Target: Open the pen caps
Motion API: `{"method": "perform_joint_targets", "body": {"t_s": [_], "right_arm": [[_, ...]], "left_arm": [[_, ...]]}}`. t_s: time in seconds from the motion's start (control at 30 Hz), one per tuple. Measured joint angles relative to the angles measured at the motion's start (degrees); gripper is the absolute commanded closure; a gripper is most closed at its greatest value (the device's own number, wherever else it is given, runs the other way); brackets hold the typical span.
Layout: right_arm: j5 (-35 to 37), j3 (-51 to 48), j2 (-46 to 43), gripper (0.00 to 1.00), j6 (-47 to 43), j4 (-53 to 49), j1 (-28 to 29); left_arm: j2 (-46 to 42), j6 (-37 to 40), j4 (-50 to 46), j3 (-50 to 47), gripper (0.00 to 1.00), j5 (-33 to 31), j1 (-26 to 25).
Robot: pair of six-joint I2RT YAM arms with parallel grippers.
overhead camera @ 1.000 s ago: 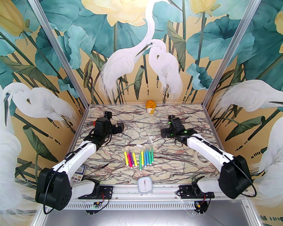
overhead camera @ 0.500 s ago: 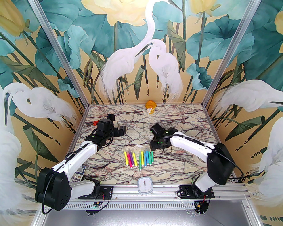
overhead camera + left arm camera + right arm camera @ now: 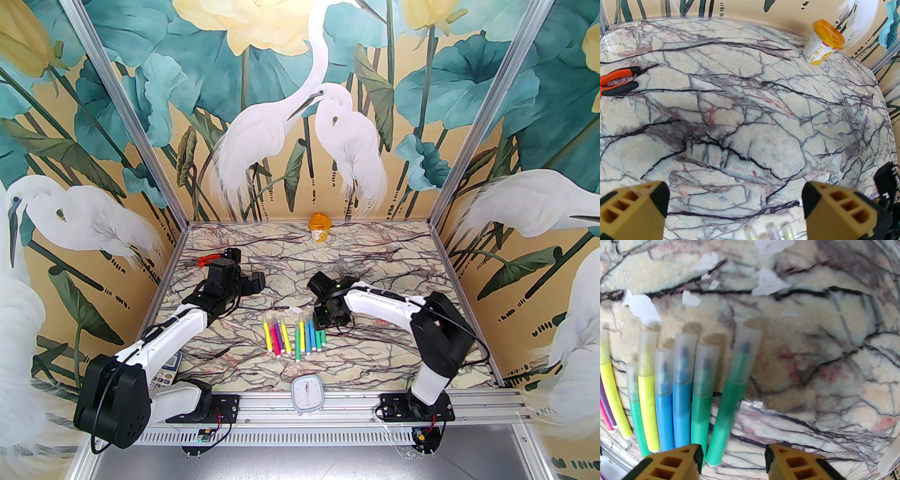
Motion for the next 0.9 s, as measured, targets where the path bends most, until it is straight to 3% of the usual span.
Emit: {"method": "perform_joint_targets", "body": {"t_s": [0.9], "right_arm": [[3.72,0.66,5.16,0.69,2.12,0.13,0.28]], "left_arm": [[-0.74,0.02,2.14,-1.49,0.01,-0.20,0.00]]}}
